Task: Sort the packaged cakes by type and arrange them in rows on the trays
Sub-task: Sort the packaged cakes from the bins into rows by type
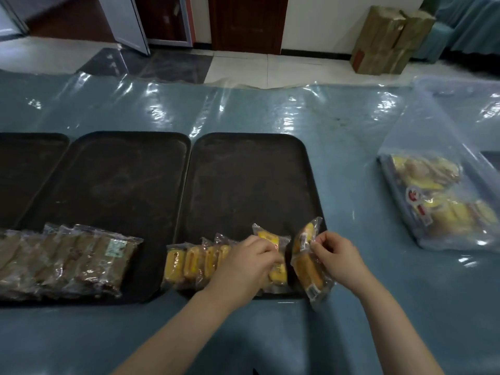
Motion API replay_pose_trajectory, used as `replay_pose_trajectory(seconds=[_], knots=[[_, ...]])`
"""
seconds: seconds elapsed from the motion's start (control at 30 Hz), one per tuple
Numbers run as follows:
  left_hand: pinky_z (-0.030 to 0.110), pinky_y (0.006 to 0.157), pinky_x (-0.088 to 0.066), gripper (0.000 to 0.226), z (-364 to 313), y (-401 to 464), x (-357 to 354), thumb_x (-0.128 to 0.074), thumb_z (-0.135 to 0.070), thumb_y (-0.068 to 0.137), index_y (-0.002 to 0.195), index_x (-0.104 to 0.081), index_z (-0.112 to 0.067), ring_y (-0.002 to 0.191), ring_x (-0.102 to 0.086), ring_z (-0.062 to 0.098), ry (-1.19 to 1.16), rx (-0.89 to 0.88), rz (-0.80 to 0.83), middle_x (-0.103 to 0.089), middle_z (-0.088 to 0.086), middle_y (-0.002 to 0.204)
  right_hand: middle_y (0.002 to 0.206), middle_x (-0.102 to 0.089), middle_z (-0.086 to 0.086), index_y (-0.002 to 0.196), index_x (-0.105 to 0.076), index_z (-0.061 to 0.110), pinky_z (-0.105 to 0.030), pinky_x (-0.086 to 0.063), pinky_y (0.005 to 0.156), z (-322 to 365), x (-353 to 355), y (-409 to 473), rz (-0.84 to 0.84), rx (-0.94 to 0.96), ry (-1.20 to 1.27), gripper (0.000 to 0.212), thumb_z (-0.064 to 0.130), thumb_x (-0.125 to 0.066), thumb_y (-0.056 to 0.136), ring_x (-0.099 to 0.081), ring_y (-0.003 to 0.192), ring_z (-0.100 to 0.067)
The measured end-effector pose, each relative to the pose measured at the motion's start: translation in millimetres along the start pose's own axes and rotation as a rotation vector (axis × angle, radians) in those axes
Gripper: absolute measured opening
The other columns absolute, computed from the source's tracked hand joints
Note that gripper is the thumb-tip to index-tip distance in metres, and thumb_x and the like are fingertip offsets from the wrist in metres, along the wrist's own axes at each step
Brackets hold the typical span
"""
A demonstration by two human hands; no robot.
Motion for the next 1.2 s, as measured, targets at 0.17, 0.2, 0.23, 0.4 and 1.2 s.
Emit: replay_pose_trajectory(seconds=[0.17,0.2,0.23,0.4,1.2], knots=[[0.03,0.068,-0.051,0.029,-19.1,12.3,-56.8,-0.076,-0.01,0.07,0.097,-0.072,-0.02,0.093,-0.054,0.017,0.103,-0.097,0.114,-0.06,-0.003,0.094,0.071,-0.065,-0.002,0.082,-0.06,0.017,-0.03,-0.05,0.058,-18.5,10.9,6.2,0.129,-0.03,-0.26,0.015,0.025,-0.058,0.095,-0.057,0.061,-0.014],[0.029,0.066,-0.051,0.031,-20.5,13.3,-65.4,-0.08,-0.011,0.065,0.093,-0.072,-0.02,0.091,-0.054,0.017,0.131,-0.09,0.147,-0.059,-0.004,0.092,0.075,-0.066,-0.002,0.083,-0.06,0.018,-0.031,-0.05,0.059,-20.3,11.7,6.1,0.149,-0.037,-0.298,0.014,0.026,-0.058,0.095,-0.059,0.064,-0.016],[0.027,0.065,-0.051,0.033,-21.5,13.8,-73.5,-0.084,-0.011,0.059,0.089,-0.072,-0.021,0.089,-0.054,0.016,0.164,-0.086,0.179,-0.058,-0.004,0.091,0.078,-0.067,-0.003,0.085,-0.061,0.018,-0.03,-0.049,0.059,-22.2,11.1,6.1,0.17,-0.042,-0.334,0.013,0.026,-0.057,0.095,-0.06,0.067,-0.017],[0.033,0.066,-0.055,0.037,-25.7,7.6,-109.6,-0.075,-0.009,0.069,0.103,-0.063,-0.018,0.098,-0.053,0.02,0.208,-0.074,0.299,-0.053,0.001,0.104,0.08,-0.064,0.001,0.088,-0.063,0.016,-0.026,-0.045,0.059,-24.9,-3.7,5.9,0.272,-0.022,-0.422,0.012,0.026,-0.058,0.093,-0.055,0.066,-0.011],[0.039,0.121,-0.013,0.072,11.5,-5.4,-99.7,-0.044,-0.061,0.082,0.143,-0.041,-0.024,0.139,-0.03,0.017,0.252,0.124,0.297,-0.037,-0.005,0.146,0.082,-0.054,0.001,0.085,-0.051,0.022,-0.029,-0.037,0.063,-15.0,-49.0,-31.6,0.443,0.351,-0.691,0.008,0.019,-0.052,0.092,-0.05,0.073,-0.018]])
Point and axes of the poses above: each hand's wrist, its own y-axis towards the middle knuckle, its own x-axis out of the back of the hand, z = x × y, the point moved 8 cm from there along y, towards the middle knuckle
